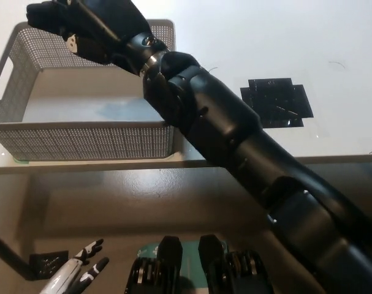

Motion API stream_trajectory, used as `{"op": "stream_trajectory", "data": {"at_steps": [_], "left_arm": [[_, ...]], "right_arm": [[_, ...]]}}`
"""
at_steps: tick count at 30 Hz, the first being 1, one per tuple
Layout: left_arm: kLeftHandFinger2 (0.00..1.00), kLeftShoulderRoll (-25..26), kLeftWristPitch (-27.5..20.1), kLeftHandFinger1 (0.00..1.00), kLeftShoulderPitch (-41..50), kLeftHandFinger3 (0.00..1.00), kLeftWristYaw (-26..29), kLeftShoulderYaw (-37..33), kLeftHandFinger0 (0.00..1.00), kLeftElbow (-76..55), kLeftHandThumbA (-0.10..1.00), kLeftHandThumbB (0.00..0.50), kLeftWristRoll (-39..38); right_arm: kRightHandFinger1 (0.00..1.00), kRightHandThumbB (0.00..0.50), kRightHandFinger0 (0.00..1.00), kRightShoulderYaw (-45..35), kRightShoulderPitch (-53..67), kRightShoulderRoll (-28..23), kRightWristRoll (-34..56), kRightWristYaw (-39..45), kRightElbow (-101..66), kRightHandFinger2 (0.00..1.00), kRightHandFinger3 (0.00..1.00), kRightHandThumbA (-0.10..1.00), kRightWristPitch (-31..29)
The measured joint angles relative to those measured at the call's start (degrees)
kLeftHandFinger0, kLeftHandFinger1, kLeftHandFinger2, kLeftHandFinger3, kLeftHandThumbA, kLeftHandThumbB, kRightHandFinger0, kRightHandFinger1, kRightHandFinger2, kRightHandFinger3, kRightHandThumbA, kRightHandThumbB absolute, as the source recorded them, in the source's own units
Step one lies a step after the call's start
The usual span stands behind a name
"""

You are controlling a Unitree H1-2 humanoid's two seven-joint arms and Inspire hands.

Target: Use the right hand to pick up the pencil case on the right hand side and put it into a grey container on the left side

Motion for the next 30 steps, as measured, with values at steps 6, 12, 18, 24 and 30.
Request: {"op": "stream_trajectory", "data": {"at_steps": [6, 12, 18, 24, 30], "left_arm": [[1.0, 0.0, 0.4, 0.98, -0.8, 1.0, -0.5, -0.8, 0.99, 0.0, 1.0, 0.24, 0.9], [1.0, -0.1, 0.4, 0.99, -2.1, 1.0, -0.6, -1.6, 0.99, 0.2, 1.0, 0.234, 1.6], [1.0, -0.1, 1.0, 0.99, -2.7, 1.0, -1.2, -2.3, 0.99, 0.2, 0.97, 0.208, 1.7], [1.0, -0.1, 1.8, 0.99, -3.8, 1.0, -1.9, -3.2, 0.97, 0.2, 0.97, 0.208, 2.0], [1.0, 0.0, 2.1, 0.97, -4.6, 1.0, -2.4, -3.6, 0.95, 0.1, 1.0, 0.223, 2.5]], "right_arm": [[0.12, 0.197, 0.02, 0.4, -1.9, 2.0, 0.0, -2.7, 7.8, 0.55, 0.35, -0.02, -0.8], [1.0, 0.453, 1.0, -0.7, -2.4, 2.3, 1.6, 0.5, 11.4, 1.0, 1.0, 1.0, -1.3], [1.0, 0.481, 1.0, -0.9, -1.9, 1.3, 2.8, 6.4, 11.0, 1.0, 1.0, 1.0, -0.9], [1.0, 0.497, 1.0, -1.8, -0.9, -0.6, 4.4, 12.5, 8.6, 1.0, 1.0, 1.0, -0.2], [1.0, 0.468, 1.0, -3.0, -0.2, -2.8, 5.9, 17.2, 4.1, 1.0, 1.0, 1.0, 0.8]]}}
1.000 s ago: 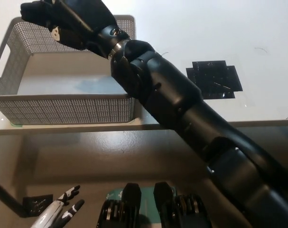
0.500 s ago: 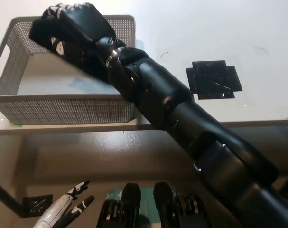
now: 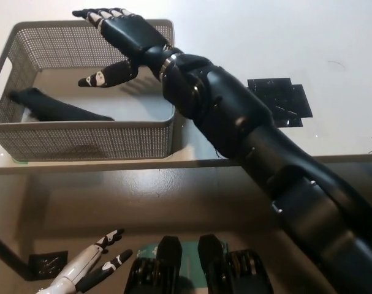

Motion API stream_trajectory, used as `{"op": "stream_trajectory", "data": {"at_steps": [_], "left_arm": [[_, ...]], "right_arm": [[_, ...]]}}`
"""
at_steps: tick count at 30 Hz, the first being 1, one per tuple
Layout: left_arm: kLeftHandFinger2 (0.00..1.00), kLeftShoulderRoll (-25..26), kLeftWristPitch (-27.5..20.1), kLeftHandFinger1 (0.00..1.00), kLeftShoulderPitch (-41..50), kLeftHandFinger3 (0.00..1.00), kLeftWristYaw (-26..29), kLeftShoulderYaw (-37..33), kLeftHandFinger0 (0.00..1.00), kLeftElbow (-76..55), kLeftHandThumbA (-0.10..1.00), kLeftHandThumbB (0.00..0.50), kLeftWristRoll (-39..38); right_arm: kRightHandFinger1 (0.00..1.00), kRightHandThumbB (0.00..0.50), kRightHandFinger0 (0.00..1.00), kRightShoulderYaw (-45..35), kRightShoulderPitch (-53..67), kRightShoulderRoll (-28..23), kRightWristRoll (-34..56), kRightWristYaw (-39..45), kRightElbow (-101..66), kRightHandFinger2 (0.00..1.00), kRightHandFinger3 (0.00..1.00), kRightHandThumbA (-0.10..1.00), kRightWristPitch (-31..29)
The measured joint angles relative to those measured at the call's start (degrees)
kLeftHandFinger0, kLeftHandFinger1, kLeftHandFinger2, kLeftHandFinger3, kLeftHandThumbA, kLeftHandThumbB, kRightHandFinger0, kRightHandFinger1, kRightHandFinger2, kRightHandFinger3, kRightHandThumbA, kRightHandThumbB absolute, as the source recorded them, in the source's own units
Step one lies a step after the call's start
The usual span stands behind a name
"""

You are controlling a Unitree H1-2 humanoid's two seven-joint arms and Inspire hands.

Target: Use the right hand to pick up the pencil case on the right hand side and put it into a grey container on the left side

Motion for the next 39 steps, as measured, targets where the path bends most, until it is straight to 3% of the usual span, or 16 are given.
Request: {"op": "stream_trajectory", "data": {"at_steps": [6, 7, 9, 11, 14, 17, 23, 25, 30, 31, 36, 39], "left_arm": [[1.0, 0.1, 0.0, 0.99, 0.1, 1.0, -0.4, 0.0, 0.98, 0.0, 0.94, 0.23, 0.2], [1.0, 0.1, 0.0, 0.97, 0.1, 1.0, -0.5, 0.1, 0.97, 0.0, 0.91, 0.191, 0.2], [1.0, 0.1, 0.1, 0.96, 0.3, 1.0, -0.6, 0.2, 0.95, 0.0, 0.89, 0.163, 0.1], [1.0, 0.1, 0.0, 0.97, 0.4, 1.0, -0.6, 0.1, 0.96, 0.0, 0.92, 0.193, 0.1], [1.0, 0.1, 0.0, 0.98, 0.7, 1.0, -0.6, 0.1, 0.97, 0.1, 0.93, 0.187, 0.2], [0.99, 0.0, 0.0, 0.96, 0.8, 1.0, -0.6, 0.1, 0.95, 0.3, 0.87, 0.169, 0.3], [0.97, 0.0, -0.1, 0.94, 1.0, 1.0, -0.6, 0.2, 0.94, 2.2, 0.85, 0.188, 0.2], [0.97, 0.0, -0.2, 0.94, 1.3, 1.0, -0.6, 0.2, 0.94, 2.7, 0.88, 0.205, 0.2], [0.97, 0.0, -0.3, 0.94, 2.0, 1.0, -0.6, 0.4, 0.94, 3.7, 0.89, 0.196, 0.2], [0.98, 0.0, -0.3, 0.95, 2.1, 1.0, -0.6, 0.4, 0.95, 3.8, 0.91, 0.209, 0.2], [0.97, 0.0, -0.3, 0.94, 2.5, 1.0, -0.6, 0.5, 0.95, 4.0, 0.96, 0.237, 0.2], [0.97, -0.1, -0.3, 0.94, 2.5, 1.0, -0.6, 0.5, 0.96, 4.2, 0.97, 0.25, 0.2]], "right_arm": [[1.0, 0.456, 1.0, -2.6, 2.8, -1.8, 2.1, 2.4, -6.5, 1.0, 1.0, 1.0, 0.6], [1.0, 0.454, 1.0, -3.3, 3.3, -2.0, 2.5, 2.7, -7.9, 1.0, 1.0, 1.0, 0.7], [1.0, 0.441, 1.0, -4.6, 4.7, -2.9, 3.4, 3.4, -11.4, 1.0, 1.0, 1.0, 1.0], [1.0, 0.424, 1.0, -6.3, 6.4, -3.9, 4.4, 4.0, -14.8, 1.0, 1.0, 1.0, 1.4], [1.0, 0.435, 1.0, -8.6, 9.1, -5.7, 5.6, 4.7, -19.8, 1.0, 1.0, 1.0, 2.1], [1.0, 0.443, 1.0, -10.5, 11.8, -7.5, 6.8, 5.6, -24.6, 1.0, 1.0, 1.0, 3.1], [1.0, 0.448, 1.0, -13.8, 18.1, -11.7, 9.2, 7.7, -33.9, 1.0, 1.0, 1.0, 5.4], [1.0, 0.476, 1.0, -14.9, 20.5, -13.4, 10.2, 8.7, -37.5, 1.0, 1.0, 1.0, 6.3], [1.0, 0.453, 1.0, -17.7, 25.4, -16.5, 13.0, 10.6, -45.1, 1.0, 1.0, 1.0, 8.3], [1.0, 0.477, 1.0, -18.5, 26.4, -16.9, 13.7, 10.9, -46.6, 1.0, 1.0, 1.0, 8.6], [1.0, 0.415, 1.0, -22.4, 32.5, -17.7, 18.0, 11.6, -52.8, 1.0, 1.0, 1.0, 9.8], [1.0, 0.427, 1.0, -24.1, 37.0, -17.7, 20.4, 11.7, -56.0, 1.0, 1.0, 1.0, 10.6]]}}
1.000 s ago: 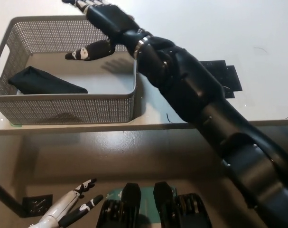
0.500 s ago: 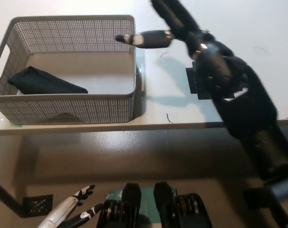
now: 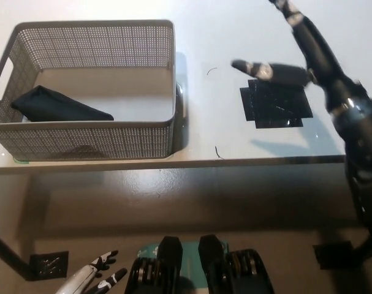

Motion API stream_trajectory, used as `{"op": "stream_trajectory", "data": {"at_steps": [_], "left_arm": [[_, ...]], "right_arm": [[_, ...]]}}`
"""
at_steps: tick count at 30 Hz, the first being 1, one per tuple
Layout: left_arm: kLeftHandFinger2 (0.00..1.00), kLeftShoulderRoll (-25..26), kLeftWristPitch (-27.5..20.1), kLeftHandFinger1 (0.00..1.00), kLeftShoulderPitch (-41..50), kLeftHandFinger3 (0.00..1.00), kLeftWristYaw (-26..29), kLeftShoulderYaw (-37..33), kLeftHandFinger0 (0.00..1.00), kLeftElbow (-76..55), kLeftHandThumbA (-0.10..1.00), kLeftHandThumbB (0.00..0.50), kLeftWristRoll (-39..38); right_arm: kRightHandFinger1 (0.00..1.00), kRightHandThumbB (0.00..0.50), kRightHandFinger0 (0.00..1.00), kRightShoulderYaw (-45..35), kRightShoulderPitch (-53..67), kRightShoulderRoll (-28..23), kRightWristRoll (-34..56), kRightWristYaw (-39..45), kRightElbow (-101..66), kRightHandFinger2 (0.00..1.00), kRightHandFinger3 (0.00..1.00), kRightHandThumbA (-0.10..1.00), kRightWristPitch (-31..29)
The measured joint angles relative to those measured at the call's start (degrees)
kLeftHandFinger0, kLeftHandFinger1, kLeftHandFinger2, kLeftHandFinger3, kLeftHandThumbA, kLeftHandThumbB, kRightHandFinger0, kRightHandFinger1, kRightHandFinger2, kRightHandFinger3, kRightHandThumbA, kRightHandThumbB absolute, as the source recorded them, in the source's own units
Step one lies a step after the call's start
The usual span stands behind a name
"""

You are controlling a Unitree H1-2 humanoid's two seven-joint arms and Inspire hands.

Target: Use the right hand to pick up the pencil case on the right hand side and put it into a grey container on the left side

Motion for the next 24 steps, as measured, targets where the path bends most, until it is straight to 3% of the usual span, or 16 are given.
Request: {"op": "stream_trajectory", "data": {"at_steps": [7, 10, 13, 15, 17, 19, 20, 24], "left_arm": [[0.99, -0.1, 0.0, 0.96, 0.1, 1.0, 0.0, 0.7, 1.0, 1.4, 0.97, 0.272, -0.2], [0.98, -0.1, 0.0, 0.95, 0.3, 1.0, 0.0, 1.3, 1.0, 1.7, 0.97, 0.255, -0.5], [0.96, -0.3, 0.0, 0.94, 0.6, 1.0, 0.1, 2.2, 1.0, 2.1, 0.97, 0.238, -0.8], [0.95, -0.4, -0.2, 0.94, 0.6, 1.0, 0.2, 2.9, 0.99, 2.4, 0.97, 0.265, -1.1], [0.97, -0.7, -0.5, 0.96, 0.8, 1.0, 0.4, 3.7, 1.0, 2.8, 0.98, 0.254, -1.5], [1.0, -0.9, -0.7, 0.99, 1.0, 1.0, 0.6, 4.4, 1.0, 3.5, 0.99, 0.264, -2.0], [1.0, -1.1, -0.8, 1.0, 1.2, 1.0, 0.6, 4.7, 1.0, 3.7, 0.99, 0.243, -2.2], [1.0, -1.6, -1.0, 1.0, 1.4, 1.0, 0.7, 6.3, 1.0, 4.5, 1.0, 0.244, -3.1]], "right_arm": [[1.0, 0.381, 1.0, -3.8, 14.3, 0.1, 5.5, 0.4, -5.3, 1.0, 1.0, 1.0, 0.5], [1.0, 0.371, 1.0, -5.1, 21.2, 0.3, 8.1, 0.6, -5.5, 1.0, 1.0, 1.0, 0.3], [1.0, 0.302, 1.0, -5.9, 27.9, 0.7, 10.6, 0.9, -5.3, 1.0, 1.0, 1.0, -0.3], [1.0, 0.31, 1.0, -6.3, 31.6, 0.9, 12.1, 1.1, -4.3, 1.0, 1.0, 1.0, -1.4], [1.0, 0.324, 1.0, -6.4, 35.6, 1.1, 13.5, 1.2, -2.1, 1.0, 1.0, 1.0, -2.6], [1.0, 0.298, 1.0, -6.4, 38.3, 1.1, 14.3, 1.4, 0.9, 1.0, 1.0, 1.0, -4.0], [1.0, 0.285, 1.0, -6.5, 39.4, 1.1, 14.5, 1.4, 2.5, 1.0, 1.0, 1.0, -4.5], [1.0, 0.333, 1.0, -6.4, 42.2, 1.1, 15.1, 1.5, 9.8, 1.0, 1.0, 1.0, -7.1]]}}
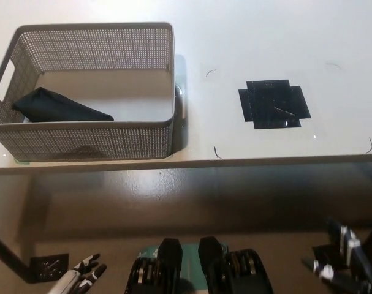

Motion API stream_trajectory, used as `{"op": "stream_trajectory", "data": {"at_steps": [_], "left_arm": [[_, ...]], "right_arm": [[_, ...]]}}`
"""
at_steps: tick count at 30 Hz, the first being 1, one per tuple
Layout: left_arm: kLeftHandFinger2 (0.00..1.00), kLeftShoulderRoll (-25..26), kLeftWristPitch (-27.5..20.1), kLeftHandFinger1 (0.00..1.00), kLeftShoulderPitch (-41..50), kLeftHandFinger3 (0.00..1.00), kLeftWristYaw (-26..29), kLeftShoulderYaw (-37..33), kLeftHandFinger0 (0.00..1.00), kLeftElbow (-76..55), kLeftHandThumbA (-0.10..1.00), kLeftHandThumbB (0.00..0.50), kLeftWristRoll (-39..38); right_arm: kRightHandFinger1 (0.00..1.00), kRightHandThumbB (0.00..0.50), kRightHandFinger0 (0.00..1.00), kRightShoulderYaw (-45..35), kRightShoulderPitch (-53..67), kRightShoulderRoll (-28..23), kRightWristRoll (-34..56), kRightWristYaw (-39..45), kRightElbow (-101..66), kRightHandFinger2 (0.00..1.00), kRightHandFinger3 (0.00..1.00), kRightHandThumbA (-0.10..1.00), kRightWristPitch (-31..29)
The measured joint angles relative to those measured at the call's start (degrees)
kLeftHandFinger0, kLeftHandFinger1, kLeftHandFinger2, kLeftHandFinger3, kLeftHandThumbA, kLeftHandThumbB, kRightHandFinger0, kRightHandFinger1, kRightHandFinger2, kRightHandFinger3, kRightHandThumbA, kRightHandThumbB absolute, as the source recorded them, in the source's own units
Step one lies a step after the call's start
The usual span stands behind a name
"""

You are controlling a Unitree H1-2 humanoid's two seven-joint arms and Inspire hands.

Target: Use the right hand to pick up the pencil case on the right hand side and put it into a grey container on the left side

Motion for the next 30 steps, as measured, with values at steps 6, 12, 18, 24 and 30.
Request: {"op": "stream_trajectory", "data": {"at_steps": [6, 12, 18, 24, 30], "left_arm": [[1.0, -0.4, -0.7, 1.0, 1.0, 1.0, 0.5, 1.6, 1.0, 1.4, 1.0, 0.26, -1.0], [1.0, -1.5, -2.6, 1.0, 2.4, 1.0, 0.8, 5.1, 1.0, 2.1, 1.0, 0.249, -4.0], [1.0, -2.3, -5.7, 1.0, 2.3, 1.0, 0.8, 8.3, 1.0, 3.3, 1.0, 0.304, -8.2], [1.0, -2.3, -6.6, 1.0, 1.4, 1.0, 0.7, 9.0, 1.0, 3.3, 1.0, 0.334, -10.5], [1.0, -2.3, -6.8, 1.0, 0.3, 1.0, 0.7, 9.0, 1.0, 3.3, 1.0, 0.34, -11.6]], "right_arm": [[1.0, 0.33, 1.0, 0.0, 0.1, 0.0, 0.2, 0.1, 10.8, 1.0, 1.0, 1.0, -3.5], [1.0, 0.298, 1.0, 0.7, -3.0, 0.0, 0.2, 0.8, 19.3, 1.0, 1.0, 1.0, -6.7], [1.0, 0.286, 1.0, 2.5, -7.3, -0.3, 0.1, 1.9, 21.7, 1.0, 1.0, 1.0, -9.9], [1.0, 0.311, 1.0, 3.6, -8.3, -1.0, -0.1, 1.7, 21.7, 1.0, 1.0, 1.0, -11.8], [1.0, 0.302, 1.0, 3.7, -7.7, -1.1, -0.1, 1.7, 21.7, 1.0, 1.0, 1.0, -12.3]]}}
